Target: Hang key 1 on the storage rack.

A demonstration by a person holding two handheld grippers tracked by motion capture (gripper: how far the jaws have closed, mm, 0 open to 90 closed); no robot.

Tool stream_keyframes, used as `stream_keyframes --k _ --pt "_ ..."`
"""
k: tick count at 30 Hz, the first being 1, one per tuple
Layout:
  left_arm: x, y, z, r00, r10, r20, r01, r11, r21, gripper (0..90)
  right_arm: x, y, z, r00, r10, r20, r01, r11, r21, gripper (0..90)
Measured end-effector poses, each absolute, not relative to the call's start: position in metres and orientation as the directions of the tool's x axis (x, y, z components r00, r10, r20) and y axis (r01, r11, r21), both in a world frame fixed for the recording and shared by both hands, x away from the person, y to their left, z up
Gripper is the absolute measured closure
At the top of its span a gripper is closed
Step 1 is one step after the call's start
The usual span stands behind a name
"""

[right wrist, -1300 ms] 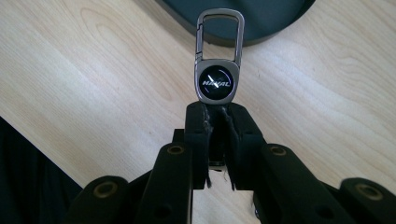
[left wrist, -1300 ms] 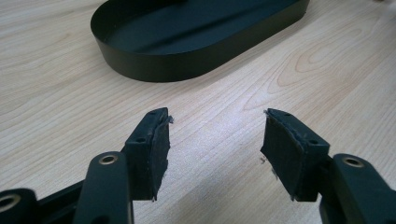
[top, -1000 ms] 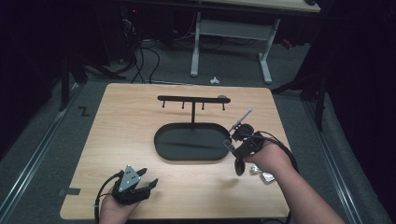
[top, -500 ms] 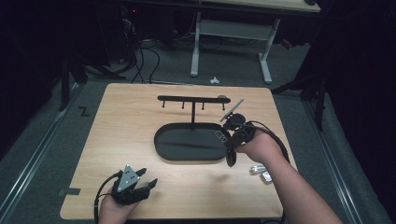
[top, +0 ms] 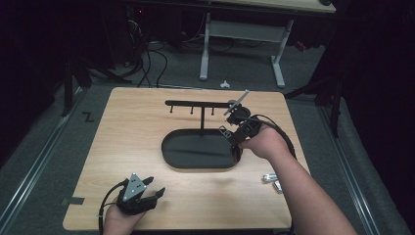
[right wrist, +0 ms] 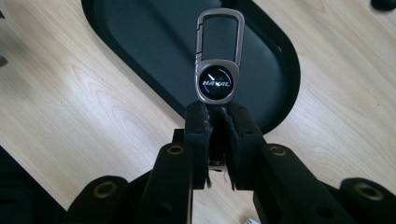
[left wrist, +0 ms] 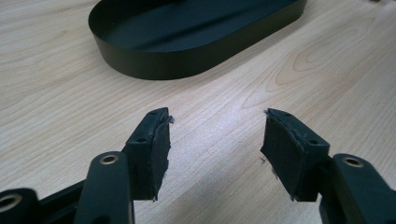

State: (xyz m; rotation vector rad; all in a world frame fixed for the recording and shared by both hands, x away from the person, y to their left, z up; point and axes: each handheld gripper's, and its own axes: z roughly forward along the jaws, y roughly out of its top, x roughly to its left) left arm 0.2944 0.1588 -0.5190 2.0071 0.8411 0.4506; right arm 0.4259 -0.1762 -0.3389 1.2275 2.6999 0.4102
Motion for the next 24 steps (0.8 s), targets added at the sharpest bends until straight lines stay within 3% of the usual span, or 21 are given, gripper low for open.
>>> stream_keyframes --k 24 --pt "0.296 0.16 -0.519 0.703 0.711 -0.004 0.384 -0.376 0.843 41.7 0.457 -0.153 -0.324 -0.648 0.761 -0.036 0.705 0.617 0.35 80.3"
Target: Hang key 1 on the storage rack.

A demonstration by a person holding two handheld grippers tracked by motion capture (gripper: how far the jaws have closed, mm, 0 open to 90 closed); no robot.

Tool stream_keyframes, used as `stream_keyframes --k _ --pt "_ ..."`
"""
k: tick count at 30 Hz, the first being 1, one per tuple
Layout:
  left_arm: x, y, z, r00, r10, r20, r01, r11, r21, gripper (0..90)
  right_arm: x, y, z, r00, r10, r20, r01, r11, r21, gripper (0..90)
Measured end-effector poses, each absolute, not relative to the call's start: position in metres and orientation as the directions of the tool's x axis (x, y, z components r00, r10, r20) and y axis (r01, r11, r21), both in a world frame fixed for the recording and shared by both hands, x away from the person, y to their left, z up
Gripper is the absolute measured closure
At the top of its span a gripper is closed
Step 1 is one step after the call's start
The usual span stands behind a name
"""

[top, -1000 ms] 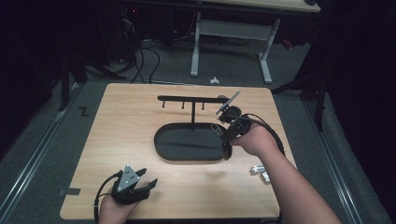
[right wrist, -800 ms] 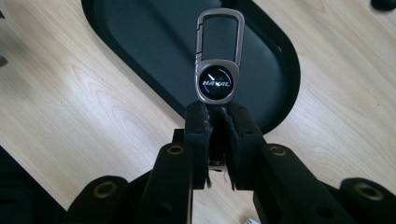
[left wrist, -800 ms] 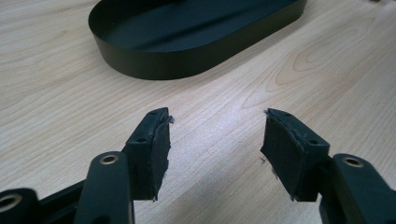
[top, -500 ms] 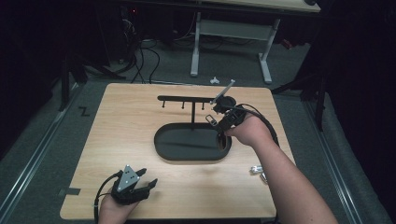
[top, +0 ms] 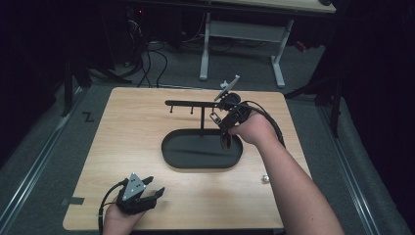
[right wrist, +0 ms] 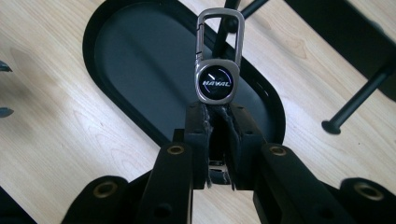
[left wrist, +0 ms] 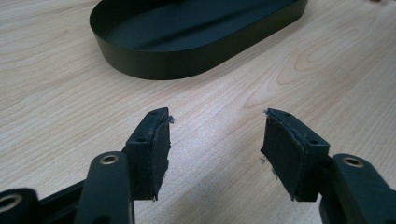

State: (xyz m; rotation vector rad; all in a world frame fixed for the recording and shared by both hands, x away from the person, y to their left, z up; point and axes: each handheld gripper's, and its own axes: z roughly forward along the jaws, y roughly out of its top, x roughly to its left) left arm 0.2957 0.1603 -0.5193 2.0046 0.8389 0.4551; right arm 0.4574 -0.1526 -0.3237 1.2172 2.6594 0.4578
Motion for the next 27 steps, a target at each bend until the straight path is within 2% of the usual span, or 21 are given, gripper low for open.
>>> stream_keyframes --k 27 --pt "0.296 0.16 -0.52 0.706 0.709 -0.007 0.387 -0.377 0.841 41.7 0.468 -0.151 -0.33 -0.629 0.776 -0.047 0.718 0.603 0.347 80.3"
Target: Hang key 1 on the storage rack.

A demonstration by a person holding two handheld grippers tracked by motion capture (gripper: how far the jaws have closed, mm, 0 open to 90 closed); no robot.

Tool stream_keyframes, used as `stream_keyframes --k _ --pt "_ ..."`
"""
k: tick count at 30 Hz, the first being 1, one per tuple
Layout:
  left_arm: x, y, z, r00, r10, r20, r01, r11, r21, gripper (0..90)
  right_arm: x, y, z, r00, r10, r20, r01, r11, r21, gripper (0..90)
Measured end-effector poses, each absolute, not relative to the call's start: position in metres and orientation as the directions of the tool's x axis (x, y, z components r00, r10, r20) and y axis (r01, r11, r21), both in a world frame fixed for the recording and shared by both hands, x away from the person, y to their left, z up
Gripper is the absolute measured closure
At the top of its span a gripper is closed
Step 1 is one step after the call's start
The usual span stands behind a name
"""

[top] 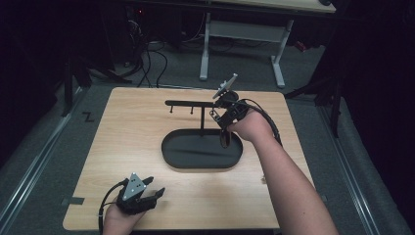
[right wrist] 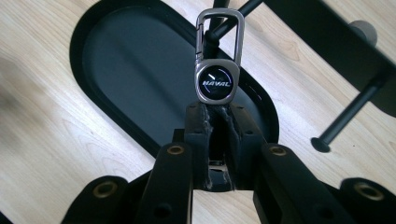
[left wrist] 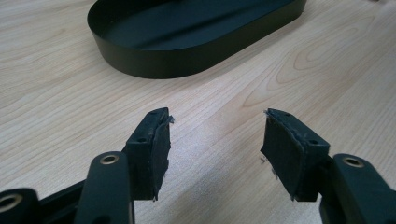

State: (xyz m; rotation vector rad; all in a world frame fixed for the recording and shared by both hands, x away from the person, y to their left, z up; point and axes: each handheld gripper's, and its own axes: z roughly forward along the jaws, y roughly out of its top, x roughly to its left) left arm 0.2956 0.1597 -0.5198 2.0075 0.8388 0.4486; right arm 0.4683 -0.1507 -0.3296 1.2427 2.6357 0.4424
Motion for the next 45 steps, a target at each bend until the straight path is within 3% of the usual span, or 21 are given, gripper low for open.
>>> stream_keyframes --k 24,28,45 --pt "0.296 0.157 -0.522 0.717 0.697 0.001 0.388 -0.4 0.83 41.7 0.488 -0.142 -0.358 -0.583 0.809 -0.072 0.734 0.563 0.379 79.6" --pt "0.296 0.158 -0.523 0.718 0.696 0.001 0.388 -0.401 0.83 41.7 0.488 -0.141 -0.36 -0.579 0.812 -0.074 0.735 0.559 0.383 75.3" --pt "0.296 0.154 -0.524 0.723 0.691 0.004 0.392 -0.414 0.822 41.6 0.457 -0.161 -0.357 -0.577 0.816 -0.035 0.747 0.544 0.381 69.6"
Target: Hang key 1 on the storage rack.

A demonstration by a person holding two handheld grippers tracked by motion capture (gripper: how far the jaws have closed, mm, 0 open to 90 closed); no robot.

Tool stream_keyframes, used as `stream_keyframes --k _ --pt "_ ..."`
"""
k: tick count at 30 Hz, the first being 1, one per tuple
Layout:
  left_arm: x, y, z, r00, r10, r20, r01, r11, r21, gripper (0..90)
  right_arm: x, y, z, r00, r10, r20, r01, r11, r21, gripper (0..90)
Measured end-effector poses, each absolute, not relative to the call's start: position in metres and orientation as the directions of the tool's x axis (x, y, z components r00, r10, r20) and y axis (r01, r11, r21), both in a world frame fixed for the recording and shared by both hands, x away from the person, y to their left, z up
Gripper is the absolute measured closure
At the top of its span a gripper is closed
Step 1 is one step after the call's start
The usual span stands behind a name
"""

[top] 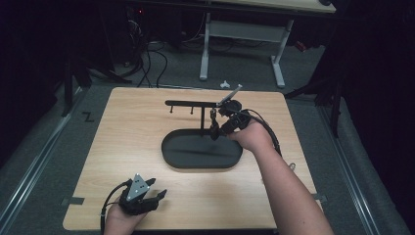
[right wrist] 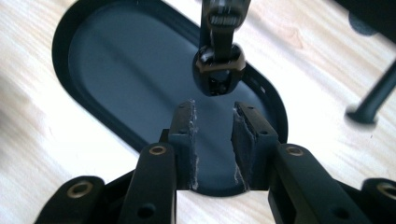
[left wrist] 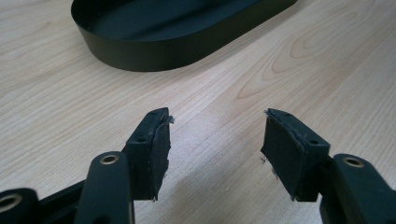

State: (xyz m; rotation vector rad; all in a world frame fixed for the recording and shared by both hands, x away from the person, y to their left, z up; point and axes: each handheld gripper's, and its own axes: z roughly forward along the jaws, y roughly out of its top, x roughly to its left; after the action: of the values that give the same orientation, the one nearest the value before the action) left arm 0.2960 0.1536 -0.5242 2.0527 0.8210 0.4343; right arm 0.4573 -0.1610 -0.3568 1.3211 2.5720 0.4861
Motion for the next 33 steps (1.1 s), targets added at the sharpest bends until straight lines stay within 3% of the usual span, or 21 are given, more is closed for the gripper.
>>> stream_keyframes --k 19,33 --pt "0.295 0.149 -0.528 0.731 0.682 0.013 0.397 -0.44 0.806 41.7 0.399 -0.236 -0.426 -0.521 0.853 0.028 0.8 0.477 0.363 63.0" --pt "0.295 0.147 -0.529 0.736 0.676 0.017 0.399 -0.455 0.796 41.7 0.372 -0.314 -0.452 -0.363 0.932 -0.003 0.865 0.338 0.372 61.1"
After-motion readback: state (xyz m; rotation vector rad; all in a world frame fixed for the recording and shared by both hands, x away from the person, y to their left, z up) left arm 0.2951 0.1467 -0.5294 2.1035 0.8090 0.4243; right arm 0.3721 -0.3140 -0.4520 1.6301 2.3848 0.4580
